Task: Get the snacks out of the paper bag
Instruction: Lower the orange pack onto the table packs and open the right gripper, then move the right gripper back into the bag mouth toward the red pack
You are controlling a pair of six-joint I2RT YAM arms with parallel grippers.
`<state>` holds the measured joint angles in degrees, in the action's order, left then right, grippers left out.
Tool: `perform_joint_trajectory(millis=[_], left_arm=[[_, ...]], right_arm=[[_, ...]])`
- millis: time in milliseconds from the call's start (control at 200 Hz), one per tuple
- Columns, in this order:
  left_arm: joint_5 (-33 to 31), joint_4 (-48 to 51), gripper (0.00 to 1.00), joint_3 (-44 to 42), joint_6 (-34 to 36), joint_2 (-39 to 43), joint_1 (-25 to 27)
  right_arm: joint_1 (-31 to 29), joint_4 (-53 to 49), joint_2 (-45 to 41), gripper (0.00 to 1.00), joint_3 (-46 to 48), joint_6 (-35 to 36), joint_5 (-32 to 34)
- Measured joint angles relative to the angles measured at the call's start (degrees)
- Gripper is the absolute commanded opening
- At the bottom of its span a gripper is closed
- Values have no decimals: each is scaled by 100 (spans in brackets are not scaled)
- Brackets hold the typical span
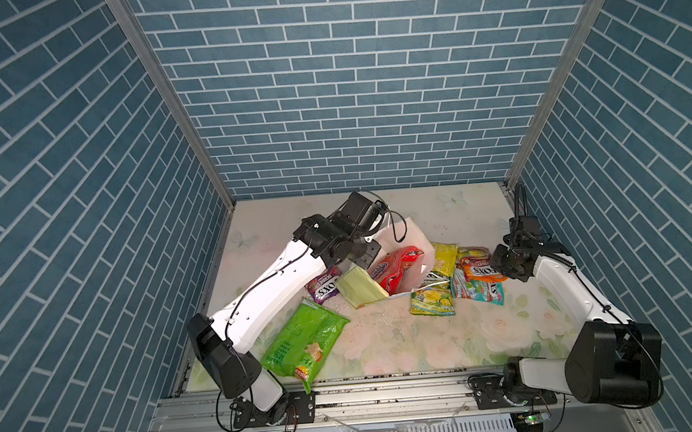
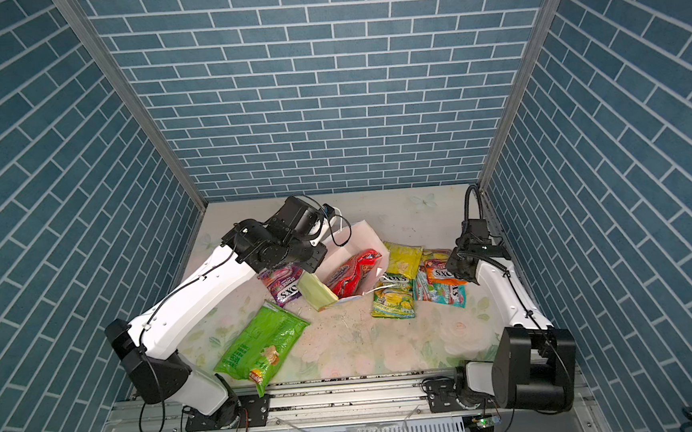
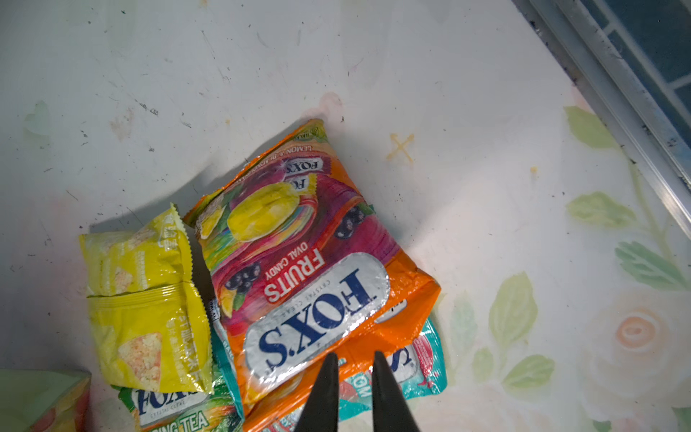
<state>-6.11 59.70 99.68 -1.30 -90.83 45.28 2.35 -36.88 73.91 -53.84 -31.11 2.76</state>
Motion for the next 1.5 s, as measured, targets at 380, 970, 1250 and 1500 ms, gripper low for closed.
perform_joint_trajectory(millis=[380,970,1250,1500], left_arm=[[-273,15,0,140,284,-149,-24],[-555,-509,0,702,839,-669,-37],[-815,-975,0,57,855,-269,326],[-1040,-1034,0,-634,627,496,872]], right_arm=[[33,-304,-472,18,-474,42,-186],[-1604,-490,-1626,16,-988,-468,-1718],[-2802,116,-2433,15,-341,-1357,-1576],[-4360,699,-2194,15,-317,-1834,-892]])
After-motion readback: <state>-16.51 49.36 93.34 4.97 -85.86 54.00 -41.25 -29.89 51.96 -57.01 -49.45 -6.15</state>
